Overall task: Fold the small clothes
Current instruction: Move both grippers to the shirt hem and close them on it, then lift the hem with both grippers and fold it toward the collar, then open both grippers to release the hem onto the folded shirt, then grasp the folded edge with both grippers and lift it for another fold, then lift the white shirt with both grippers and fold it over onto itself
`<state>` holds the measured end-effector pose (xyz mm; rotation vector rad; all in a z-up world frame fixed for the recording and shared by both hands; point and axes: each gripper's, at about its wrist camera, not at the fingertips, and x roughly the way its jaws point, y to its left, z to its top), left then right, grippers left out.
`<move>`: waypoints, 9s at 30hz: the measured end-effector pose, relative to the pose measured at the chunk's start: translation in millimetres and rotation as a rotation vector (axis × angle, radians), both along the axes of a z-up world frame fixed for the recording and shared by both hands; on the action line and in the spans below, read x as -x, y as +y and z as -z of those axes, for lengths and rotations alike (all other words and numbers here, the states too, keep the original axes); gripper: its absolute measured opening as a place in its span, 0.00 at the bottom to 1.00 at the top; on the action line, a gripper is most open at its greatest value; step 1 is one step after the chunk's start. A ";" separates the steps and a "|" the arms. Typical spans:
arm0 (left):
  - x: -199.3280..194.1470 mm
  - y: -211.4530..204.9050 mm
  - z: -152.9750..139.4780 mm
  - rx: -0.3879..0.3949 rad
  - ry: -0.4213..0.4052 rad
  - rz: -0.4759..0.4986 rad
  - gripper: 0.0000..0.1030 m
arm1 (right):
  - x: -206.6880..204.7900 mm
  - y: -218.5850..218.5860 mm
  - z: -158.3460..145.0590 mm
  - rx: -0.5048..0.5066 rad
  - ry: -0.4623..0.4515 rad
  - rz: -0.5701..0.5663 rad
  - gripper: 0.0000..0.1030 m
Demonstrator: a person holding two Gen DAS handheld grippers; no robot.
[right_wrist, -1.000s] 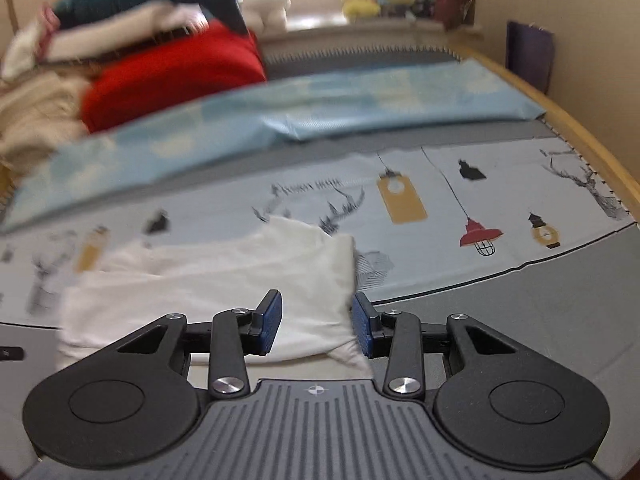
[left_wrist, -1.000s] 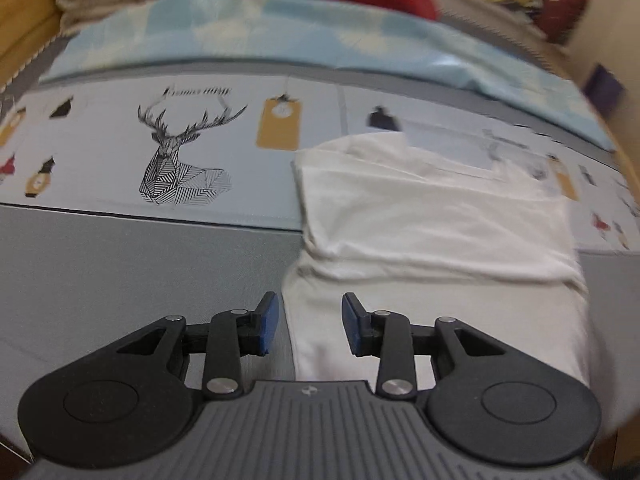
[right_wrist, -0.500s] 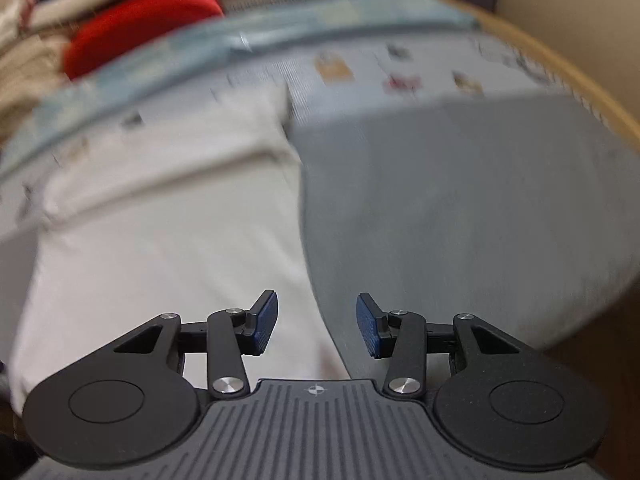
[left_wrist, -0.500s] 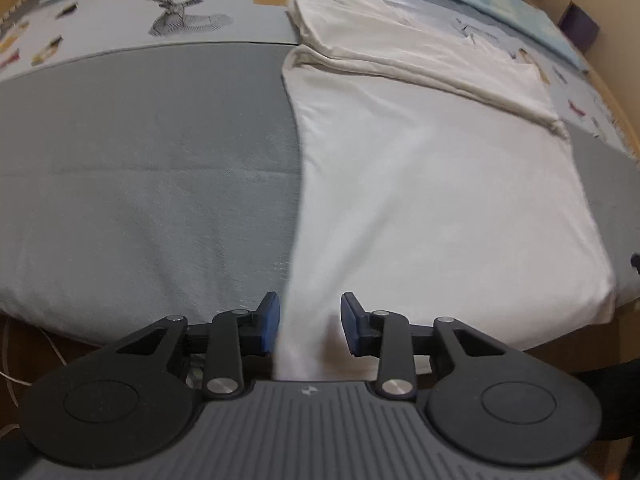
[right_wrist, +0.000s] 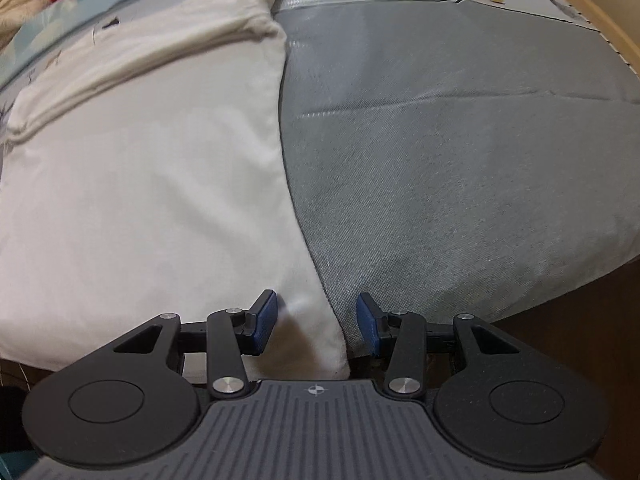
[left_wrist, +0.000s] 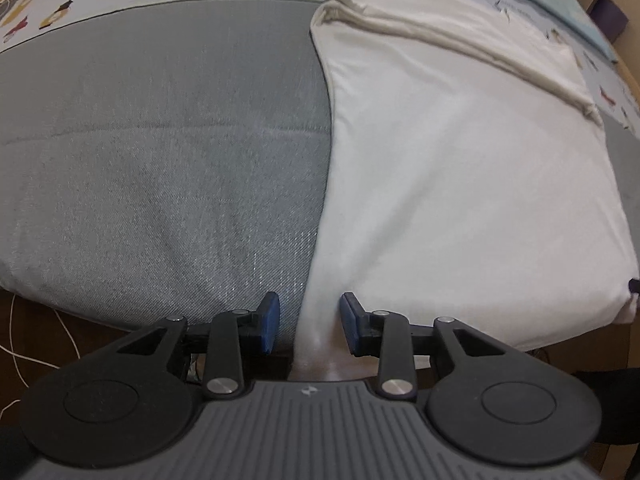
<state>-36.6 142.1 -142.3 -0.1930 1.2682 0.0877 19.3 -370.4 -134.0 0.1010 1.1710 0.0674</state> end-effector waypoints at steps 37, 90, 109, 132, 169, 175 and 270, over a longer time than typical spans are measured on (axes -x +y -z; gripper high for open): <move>-0.2 -28.4 5.9 -0.017 -0.008 0.169 0.17 | 2.5 11.9 -9.0 -0.014 -0.007 -0.010 0.12; 79.7 -10.1 -140.5 0.254 -0.458 0.047 0.04 | 69.6 -48.2 -164.2 -0.313 -0.484 -0.035 0.00; -110.9 51.3 -79.2 0.252 -0.280 -0.044 0.08 | -114.3 -15.3 -120.7 -0.102 -0.379 -0.042 0.02; -157.2 -16.3 -43.3 -0.114 -0.224 0.117 0.46 | -156.1 26.2 -19.3 0.061 -0.158 -0.227 0.23; -231.7 40.2 -13.0 0.145 -0.190 -0.094 0.13 | -236.7 3.8 -53.1 -0.238 -0.333 -0.063 0.40; -231.8 40.6 -14.5 0.140 -0.188 -0.093 0.13 | -226.0 -9.8 -65.3 -0.272 -0.356 -0.082 0.41; -173.8 -0.9 -72.6 0.434 -0.265 -0.065 0.14 | -159.6 74.1 -93.2 0.045 -0.315 -0.060 0.19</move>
